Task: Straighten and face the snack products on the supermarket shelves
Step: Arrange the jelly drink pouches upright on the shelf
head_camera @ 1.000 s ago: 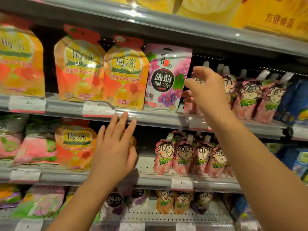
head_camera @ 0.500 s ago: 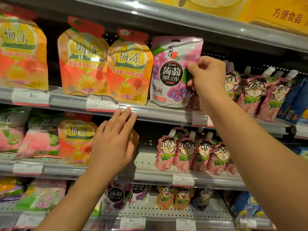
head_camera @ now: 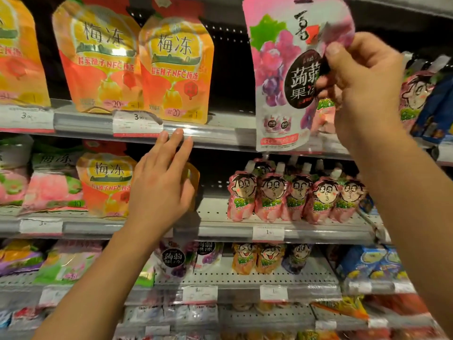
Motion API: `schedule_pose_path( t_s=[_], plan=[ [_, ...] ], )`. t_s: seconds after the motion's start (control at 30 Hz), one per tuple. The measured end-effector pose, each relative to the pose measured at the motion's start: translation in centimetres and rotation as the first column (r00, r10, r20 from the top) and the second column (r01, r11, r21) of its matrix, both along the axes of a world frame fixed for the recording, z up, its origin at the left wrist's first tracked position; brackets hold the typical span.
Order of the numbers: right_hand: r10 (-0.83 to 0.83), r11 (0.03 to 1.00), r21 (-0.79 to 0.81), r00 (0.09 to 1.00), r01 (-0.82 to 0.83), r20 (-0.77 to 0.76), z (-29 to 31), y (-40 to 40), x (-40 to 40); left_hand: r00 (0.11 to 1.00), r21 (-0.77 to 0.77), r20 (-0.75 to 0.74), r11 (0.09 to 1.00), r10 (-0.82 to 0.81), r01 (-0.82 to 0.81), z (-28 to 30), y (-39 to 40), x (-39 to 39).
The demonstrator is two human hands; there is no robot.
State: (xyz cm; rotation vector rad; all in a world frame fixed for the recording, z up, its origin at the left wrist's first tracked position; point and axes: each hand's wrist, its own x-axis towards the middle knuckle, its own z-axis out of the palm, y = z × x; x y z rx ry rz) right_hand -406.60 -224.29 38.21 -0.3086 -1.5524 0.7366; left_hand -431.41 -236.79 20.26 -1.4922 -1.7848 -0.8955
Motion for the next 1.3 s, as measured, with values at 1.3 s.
schedule_pose_path(
  t_s=[1.3],
  plan=[
    [0.203,0.441,-0.894,0.979,-0.073,0.020,-41.6,-1.8,-2.0,0.411,-0.237,0.894,0.967,0.178,0.096,-22.7,-2.0,-3.1]
  ],
)
